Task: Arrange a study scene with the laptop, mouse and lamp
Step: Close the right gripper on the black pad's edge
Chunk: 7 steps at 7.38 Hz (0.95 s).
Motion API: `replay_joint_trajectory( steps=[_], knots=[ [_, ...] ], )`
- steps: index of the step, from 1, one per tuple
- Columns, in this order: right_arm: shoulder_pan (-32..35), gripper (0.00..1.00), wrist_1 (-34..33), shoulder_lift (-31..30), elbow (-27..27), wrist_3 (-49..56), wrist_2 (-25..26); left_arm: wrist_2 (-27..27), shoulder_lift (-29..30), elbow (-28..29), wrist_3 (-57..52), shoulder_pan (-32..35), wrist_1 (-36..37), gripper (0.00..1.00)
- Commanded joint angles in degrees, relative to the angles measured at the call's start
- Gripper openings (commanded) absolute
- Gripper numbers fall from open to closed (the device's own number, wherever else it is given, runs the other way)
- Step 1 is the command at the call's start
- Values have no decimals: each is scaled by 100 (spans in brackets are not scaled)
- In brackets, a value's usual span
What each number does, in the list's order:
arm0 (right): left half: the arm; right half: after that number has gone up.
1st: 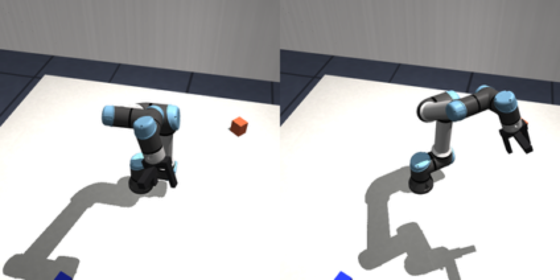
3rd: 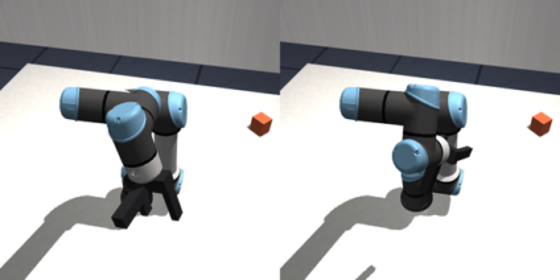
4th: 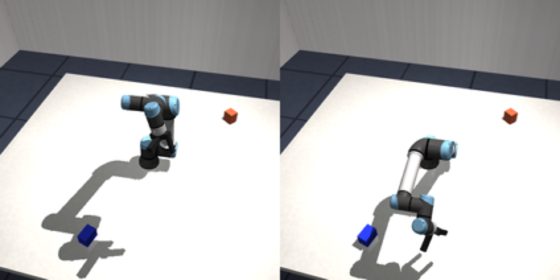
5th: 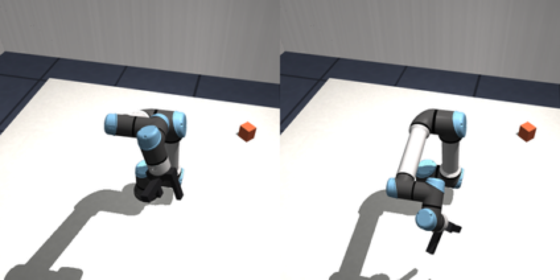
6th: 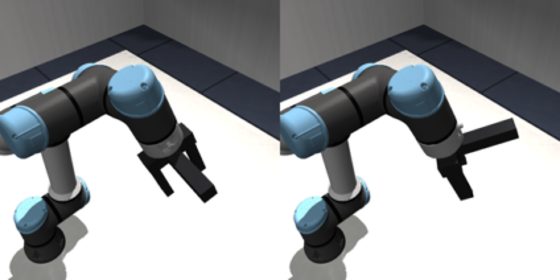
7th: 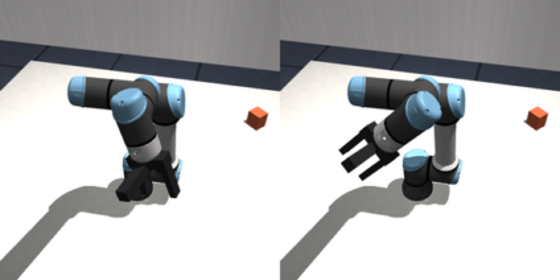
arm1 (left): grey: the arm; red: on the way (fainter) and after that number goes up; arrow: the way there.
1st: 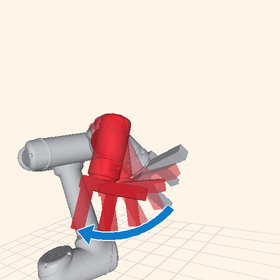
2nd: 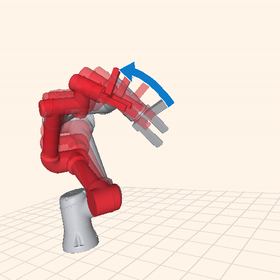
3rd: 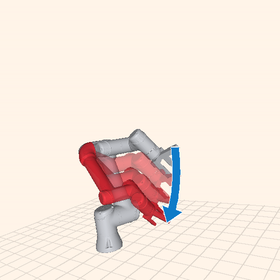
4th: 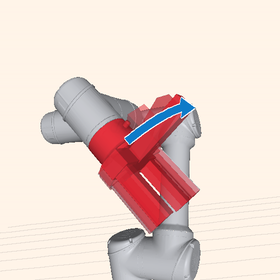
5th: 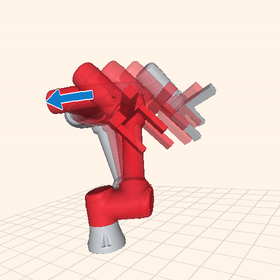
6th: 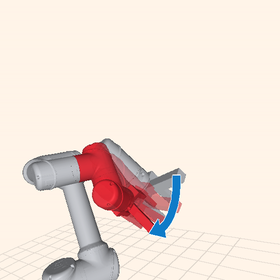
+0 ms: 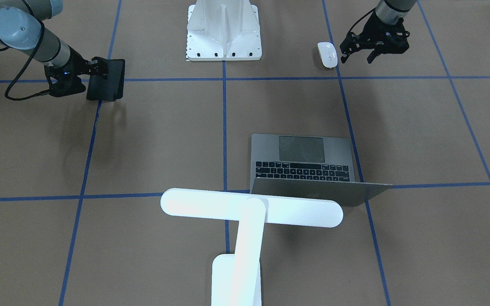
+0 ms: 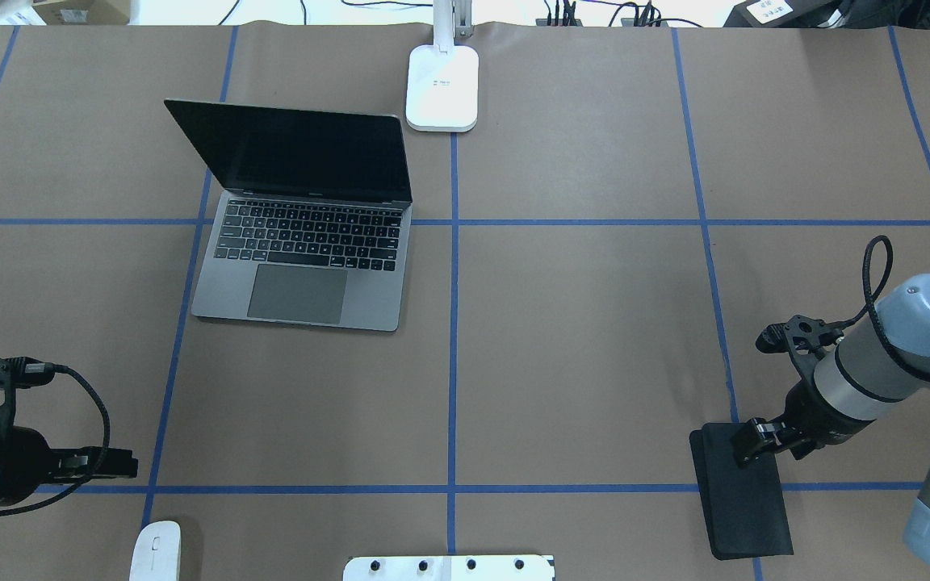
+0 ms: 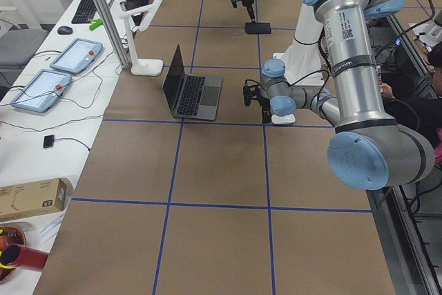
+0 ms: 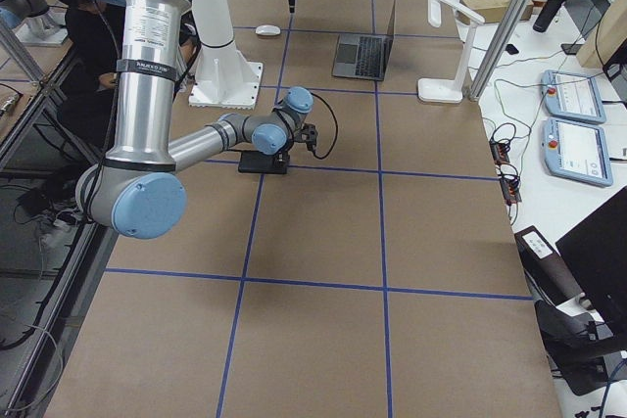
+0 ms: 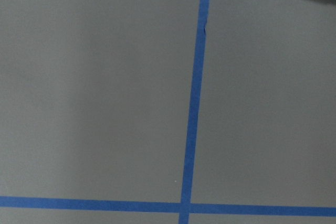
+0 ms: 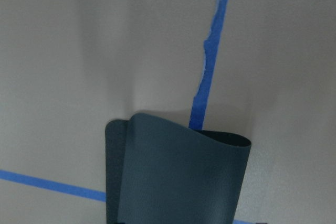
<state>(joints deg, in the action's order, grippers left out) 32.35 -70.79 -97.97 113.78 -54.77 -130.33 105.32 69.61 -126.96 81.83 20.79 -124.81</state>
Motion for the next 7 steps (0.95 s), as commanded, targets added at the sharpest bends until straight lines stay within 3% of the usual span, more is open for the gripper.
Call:
replay_joint_trajectory(
  steps=[1,4,7],
  knots=[
    [0,82,3,7,-93,54,-1,-12,0,-48,8,-49,0,100],
    [-27,56,-5,15,-137,71,-1,-12,0,-57,8,-49,0,100],
    [-70,57,-5,15,-207,115,-10,-12,0,-57,8,-49,0,100]
  ],
)
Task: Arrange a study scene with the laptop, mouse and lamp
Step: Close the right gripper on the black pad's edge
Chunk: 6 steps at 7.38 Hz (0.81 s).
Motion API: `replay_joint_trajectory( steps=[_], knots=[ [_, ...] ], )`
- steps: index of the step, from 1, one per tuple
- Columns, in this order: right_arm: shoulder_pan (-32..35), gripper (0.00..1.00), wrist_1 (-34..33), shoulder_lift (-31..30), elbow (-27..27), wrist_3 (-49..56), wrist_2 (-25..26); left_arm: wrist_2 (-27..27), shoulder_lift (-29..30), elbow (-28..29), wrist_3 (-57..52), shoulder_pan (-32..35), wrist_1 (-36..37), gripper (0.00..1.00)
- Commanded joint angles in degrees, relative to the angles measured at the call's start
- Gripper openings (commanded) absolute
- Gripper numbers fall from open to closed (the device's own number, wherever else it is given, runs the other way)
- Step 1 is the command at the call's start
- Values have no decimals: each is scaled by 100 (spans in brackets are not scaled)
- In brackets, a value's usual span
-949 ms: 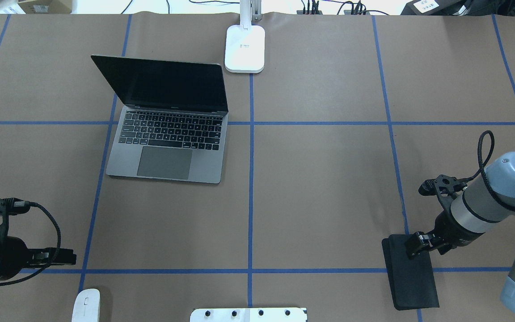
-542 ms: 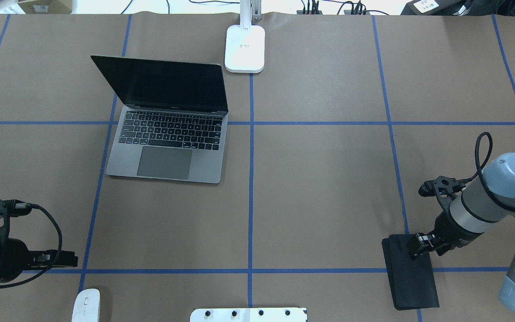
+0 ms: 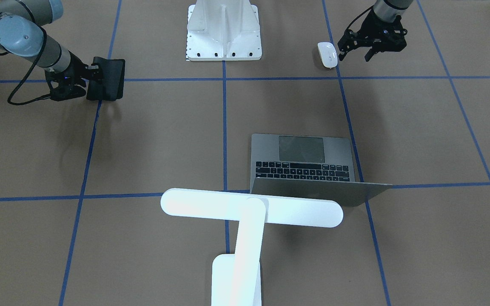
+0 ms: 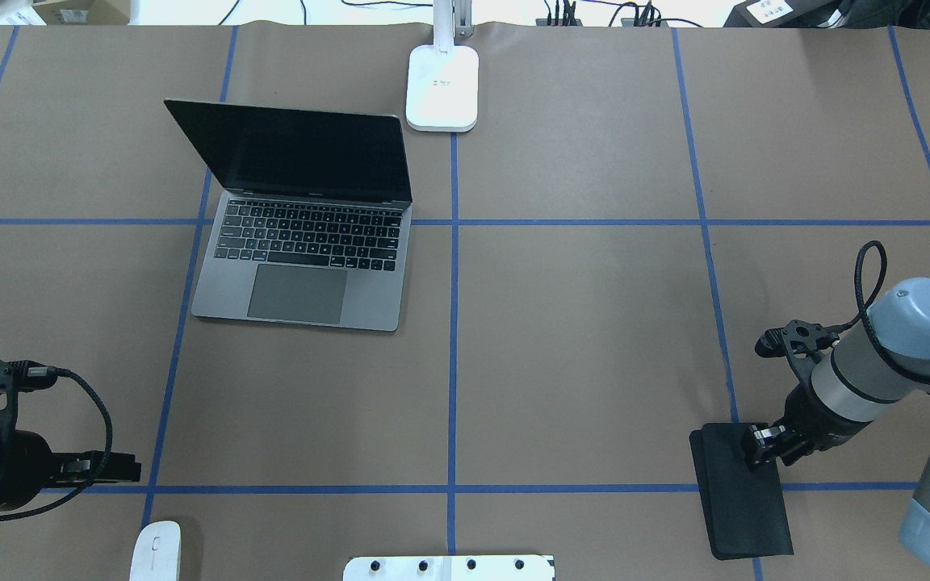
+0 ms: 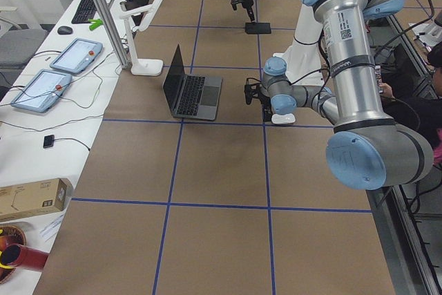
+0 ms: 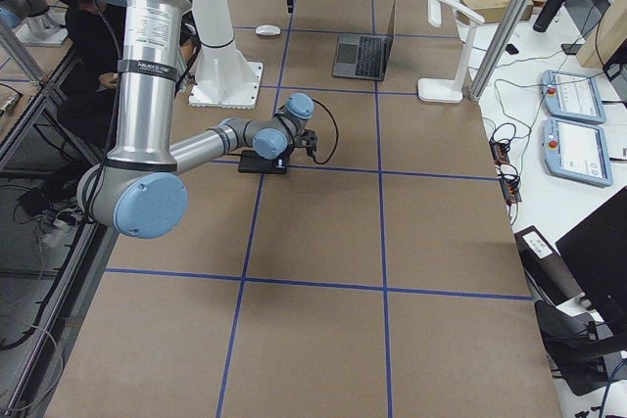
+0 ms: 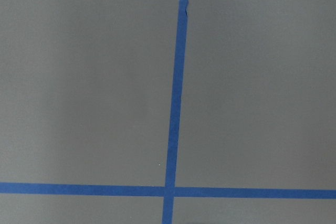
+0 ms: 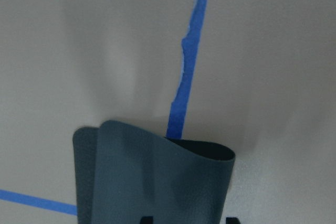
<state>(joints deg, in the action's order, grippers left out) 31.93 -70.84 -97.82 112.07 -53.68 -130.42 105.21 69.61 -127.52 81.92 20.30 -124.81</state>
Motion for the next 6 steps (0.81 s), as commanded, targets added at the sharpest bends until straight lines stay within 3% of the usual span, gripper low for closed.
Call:
replay_joint_trajectory(
  steps=[1,2,3,4,6],
  knots=[
    [-29,57,0,9,-36,7,-19,0,0,0,-9,0,0,100],
    [-29,55,0,52,-45,7,-19,0,0,0,0,0,0,100],
    [-29,36,-9,53,-45,7,-28,0,0,0,-9,0,0,100],
    [-38,23,-18,44,-45,7,-28,0,0,0,-9,0,0,100],
    [-47,17,-27,44,-53,7,-19,0,0,0,-9,0,0,99]
  ],
)
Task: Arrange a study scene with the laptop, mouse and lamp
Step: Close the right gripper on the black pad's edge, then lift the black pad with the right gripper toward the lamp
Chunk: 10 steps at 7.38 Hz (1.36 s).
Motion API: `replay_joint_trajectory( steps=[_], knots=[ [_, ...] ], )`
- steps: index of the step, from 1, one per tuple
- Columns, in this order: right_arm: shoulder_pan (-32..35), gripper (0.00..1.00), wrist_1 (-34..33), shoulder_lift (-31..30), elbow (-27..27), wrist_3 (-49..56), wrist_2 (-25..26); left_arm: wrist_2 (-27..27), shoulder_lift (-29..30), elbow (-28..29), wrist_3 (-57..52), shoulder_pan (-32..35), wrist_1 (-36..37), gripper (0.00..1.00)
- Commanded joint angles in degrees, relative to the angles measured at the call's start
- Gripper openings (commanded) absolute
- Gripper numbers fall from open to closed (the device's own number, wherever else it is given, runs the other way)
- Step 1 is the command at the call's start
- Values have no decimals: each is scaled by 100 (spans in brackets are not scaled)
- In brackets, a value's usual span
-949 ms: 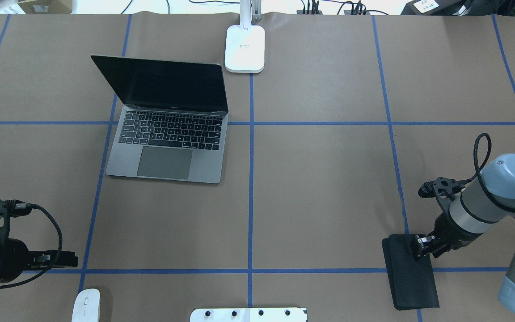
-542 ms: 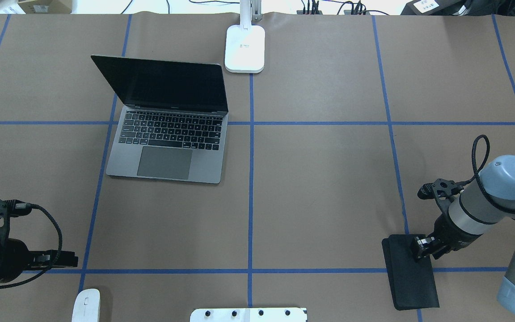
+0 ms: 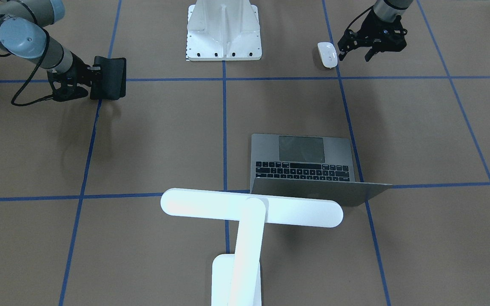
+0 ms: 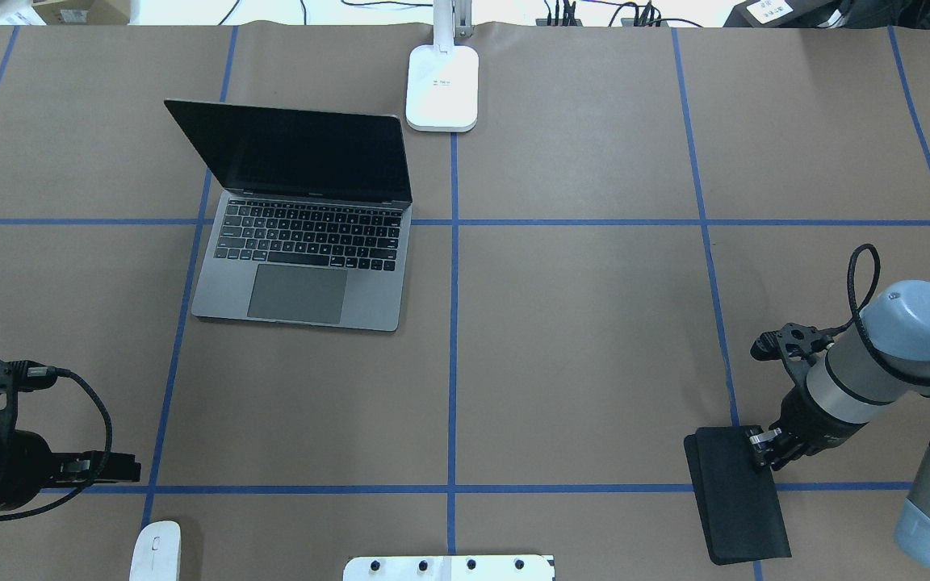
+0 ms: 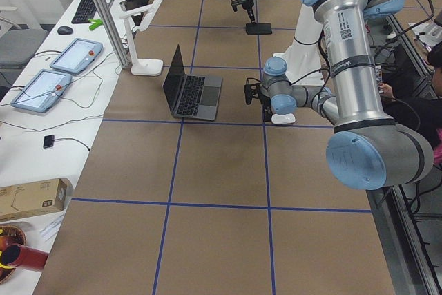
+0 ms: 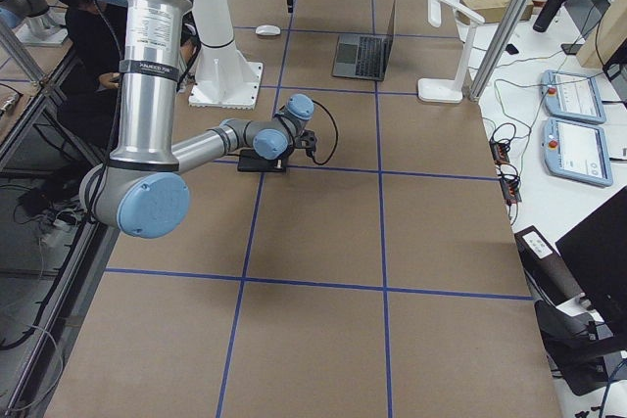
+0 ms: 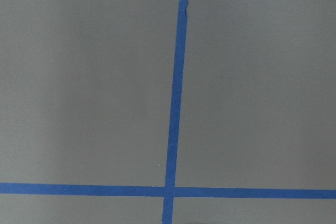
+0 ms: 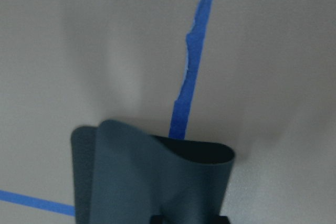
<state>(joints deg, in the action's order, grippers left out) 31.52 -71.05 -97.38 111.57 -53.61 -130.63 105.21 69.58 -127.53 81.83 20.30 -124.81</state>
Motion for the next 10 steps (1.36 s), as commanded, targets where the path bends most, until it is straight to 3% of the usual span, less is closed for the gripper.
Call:
replay_joint_trajectory(
  steps=[1,4,7,8,9,10],
  knots=[
    [-5,14,4,-1,5,17,12,0,3,0,0,0,0,99],
    [126,10,4,-1,75,17,65,0,3,-26,0,0,0,99],
    [915,10,-57,191,689,17,-180,9,-14,-149,0,9,9,99],
    [1196,10,-319,497,699,18,-286,0,-67,-167,61,0,9,99],
    [1312,10,-1000,1109,682,105,-278,-17,-67,-167,226,0,9,99],
    [1557,10,-2208,1881,699,610,-270,-35,-93,-167,263,9,26,99]
  ],
)
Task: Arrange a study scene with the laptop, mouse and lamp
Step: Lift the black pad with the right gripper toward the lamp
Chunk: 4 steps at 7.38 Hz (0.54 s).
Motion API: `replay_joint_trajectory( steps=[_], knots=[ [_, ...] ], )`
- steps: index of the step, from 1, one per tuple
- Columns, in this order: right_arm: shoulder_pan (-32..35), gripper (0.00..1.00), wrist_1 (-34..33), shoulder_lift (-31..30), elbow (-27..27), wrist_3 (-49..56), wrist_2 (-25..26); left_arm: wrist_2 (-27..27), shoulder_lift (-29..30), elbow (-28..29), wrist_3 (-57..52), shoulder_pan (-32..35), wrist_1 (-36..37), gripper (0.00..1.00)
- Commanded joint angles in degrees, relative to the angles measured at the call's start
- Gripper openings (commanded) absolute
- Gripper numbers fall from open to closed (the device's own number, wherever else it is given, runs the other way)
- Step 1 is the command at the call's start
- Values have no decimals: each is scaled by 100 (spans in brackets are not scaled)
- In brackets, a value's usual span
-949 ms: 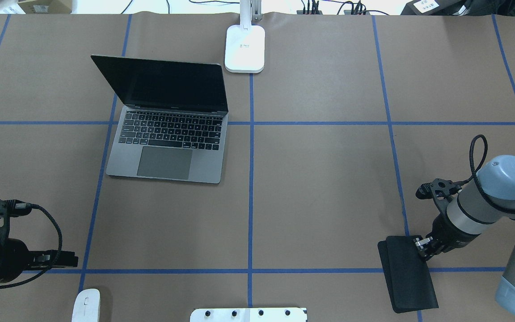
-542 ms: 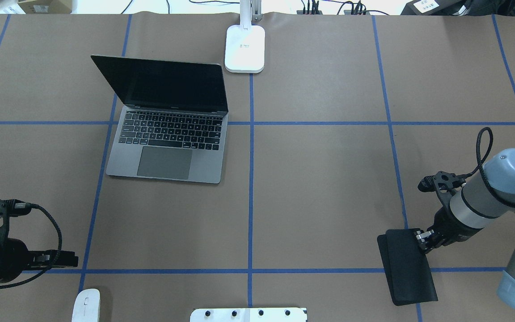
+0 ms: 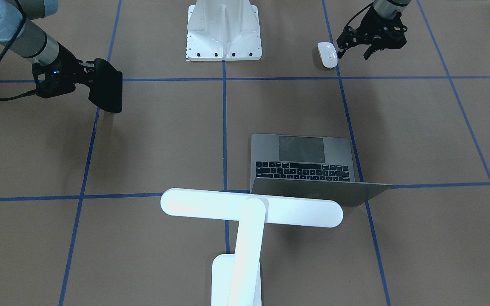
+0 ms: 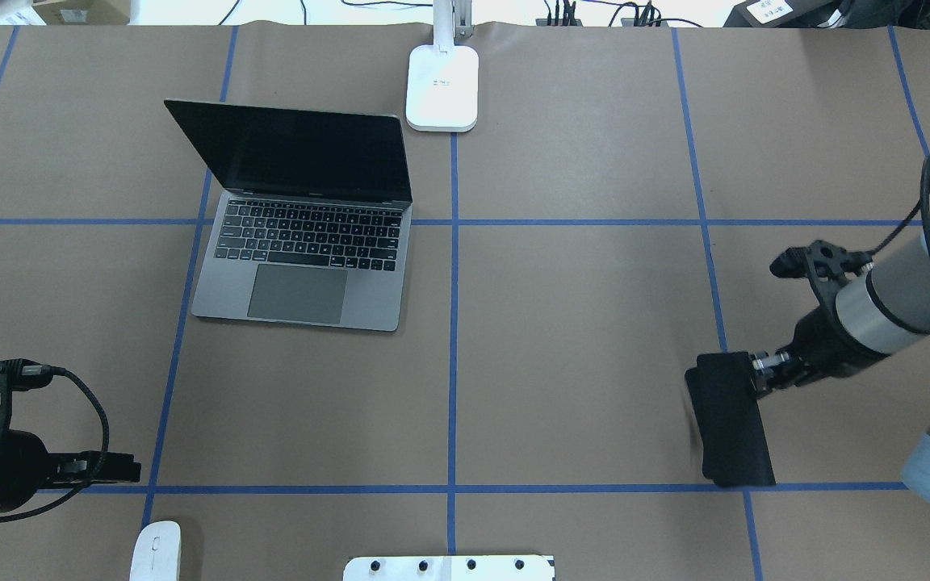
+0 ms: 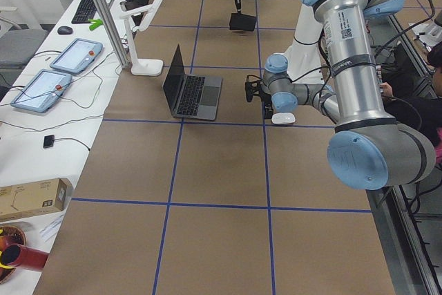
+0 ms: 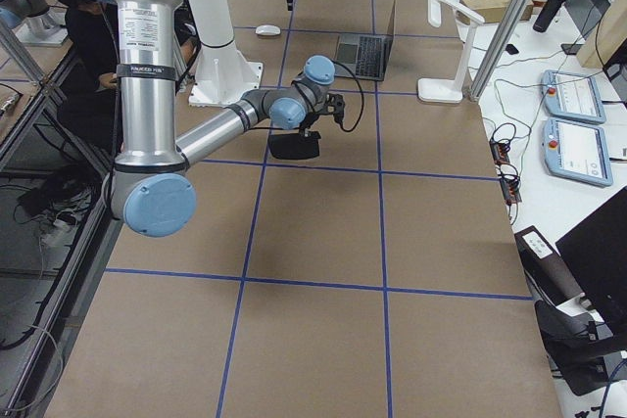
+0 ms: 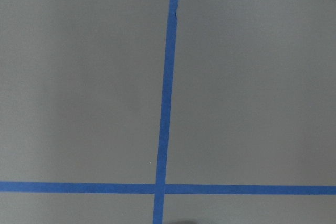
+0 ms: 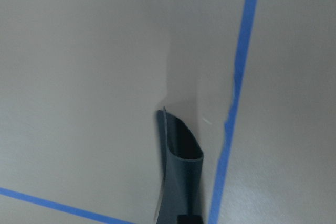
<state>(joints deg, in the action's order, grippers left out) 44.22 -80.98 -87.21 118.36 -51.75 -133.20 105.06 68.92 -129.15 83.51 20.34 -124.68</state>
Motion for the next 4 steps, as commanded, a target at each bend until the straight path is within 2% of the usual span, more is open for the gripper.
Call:
replay_joint_trajectory(
  steps=[1,2,3,4],
  knots=[
    [428,11,-2367,1647,-6,933,56,-151,-98,-5,95,-47,127,99],
    [447,11,-3153,2290,-146,1217,257,-509,-116,-5,139,-404,354,99],
    [447,11,-3361,2722,-417,1289,390,-713,-90,4,365,-703,452,99],
    [517,11,-3363,3109,-933,1516,391,-837,-55,4,455,-950,471,99]
  ],
)
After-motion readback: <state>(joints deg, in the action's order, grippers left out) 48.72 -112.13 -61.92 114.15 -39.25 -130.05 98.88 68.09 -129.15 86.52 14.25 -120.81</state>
